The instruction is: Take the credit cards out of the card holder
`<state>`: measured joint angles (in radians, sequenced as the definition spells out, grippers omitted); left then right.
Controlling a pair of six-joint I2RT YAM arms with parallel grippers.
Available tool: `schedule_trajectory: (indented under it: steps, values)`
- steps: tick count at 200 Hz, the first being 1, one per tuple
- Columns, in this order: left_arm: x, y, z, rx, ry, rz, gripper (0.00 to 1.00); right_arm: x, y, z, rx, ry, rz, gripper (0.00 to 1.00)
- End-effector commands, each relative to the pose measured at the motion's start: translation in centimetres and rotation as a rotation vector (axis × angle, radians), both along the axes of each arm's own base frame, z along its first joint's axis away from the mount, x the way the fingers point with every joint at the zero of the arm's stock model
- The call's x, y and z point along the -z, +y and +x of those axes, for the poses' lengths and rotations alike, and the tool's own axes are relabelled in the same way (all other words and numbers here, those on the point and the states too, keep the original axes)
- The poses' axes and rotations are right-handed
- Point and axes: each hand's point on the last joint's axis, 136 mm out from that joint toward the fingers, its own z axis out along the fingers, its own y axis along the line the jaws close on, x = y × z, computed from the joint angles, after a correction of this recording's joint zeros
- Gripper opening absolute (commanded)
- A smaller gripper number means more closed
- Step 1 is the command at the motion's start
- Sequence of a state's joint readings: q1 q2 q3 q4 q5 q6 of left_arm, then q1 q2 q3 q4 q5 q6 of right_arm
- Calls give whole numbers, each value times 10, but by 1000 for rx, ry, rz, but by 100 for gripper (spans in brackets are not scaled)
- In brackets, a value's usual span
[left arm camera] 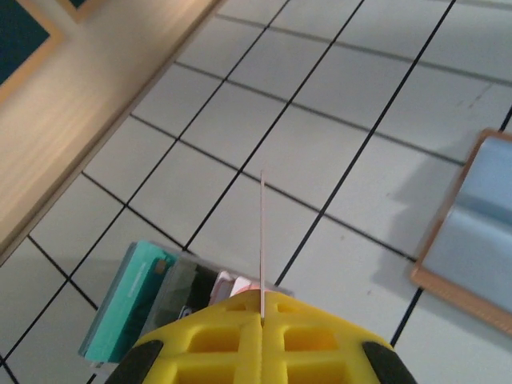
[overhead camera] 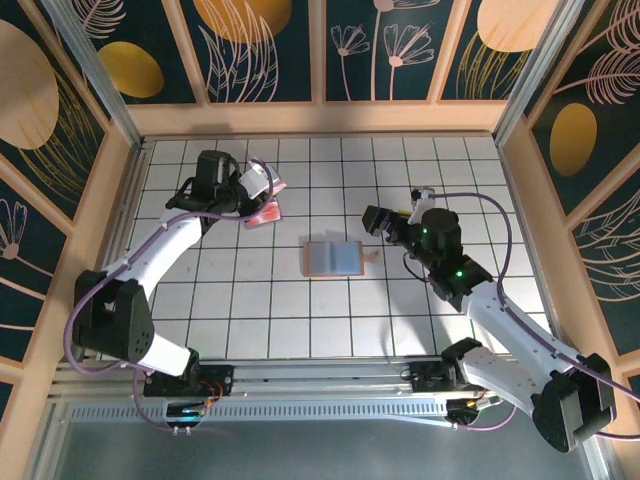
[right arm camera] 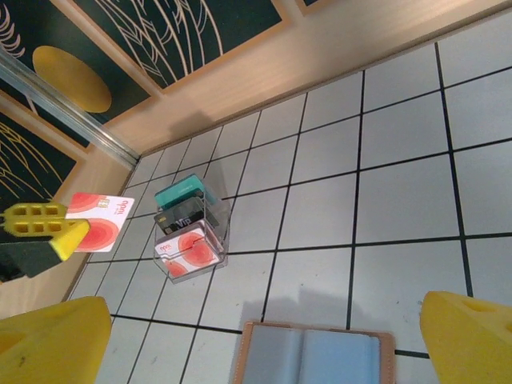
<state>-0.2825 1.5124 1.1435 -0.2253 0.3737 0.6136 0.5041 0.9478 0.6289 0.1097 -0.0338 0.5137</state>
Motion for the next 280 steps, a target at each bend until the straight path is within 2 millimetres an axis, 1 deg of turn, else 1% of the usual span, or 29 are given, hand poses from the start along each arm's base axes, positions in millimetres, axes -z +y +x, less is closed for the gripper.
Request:
schedule_trajectory:
  steps: [1, 26, 54, 84, 96, 98, 101, 118, 218, 264, 280]
  values:
    - [15, 8, 3, 61, 38, 88, 0, -20, -2, 4, 26, -37, 15, 99]
    - [31, 14, 10, 87, 53, 151, 0, -18, -3, 6, 36, -28, 10, 99]
    - [44, 21, 14, 117, 66, 192, 0, -15, -4, 7, 44, -13, 6, 99]
    - [54, 26, 18, 135, 88, 228, 0, -13, -3, 9, 46, -2, 8, 99]
    - [53, 28, 18, 143, 84, 242, 0, -13, -2, 10, 47, 0, 11, 99]
    - [62, 28, 19, 148, 104, 247, 0, -13, -2, 10, 47, -1, 12, 99]
    - [66, 29, 19, 150, 113, 253, 0, -13, -1, 10, 47, 1, 11, 99]
    - [73, 30, 21, 158, 128, 269, 0, -13, -1, 12, 47, 6, 9, 99]
    - [90, 31, 39, 177, 167, 280, 0, -13, -4, 15, 69, 13, -3, 99]
    - [98, 33, 37, 195, 198, 283, 0, -12, -5, 15, 74, 17, -8, 99]
    - [97, 33, 36, 203, 187, 286, 0, -11, -5, 15, 74, 20, -9, 99]
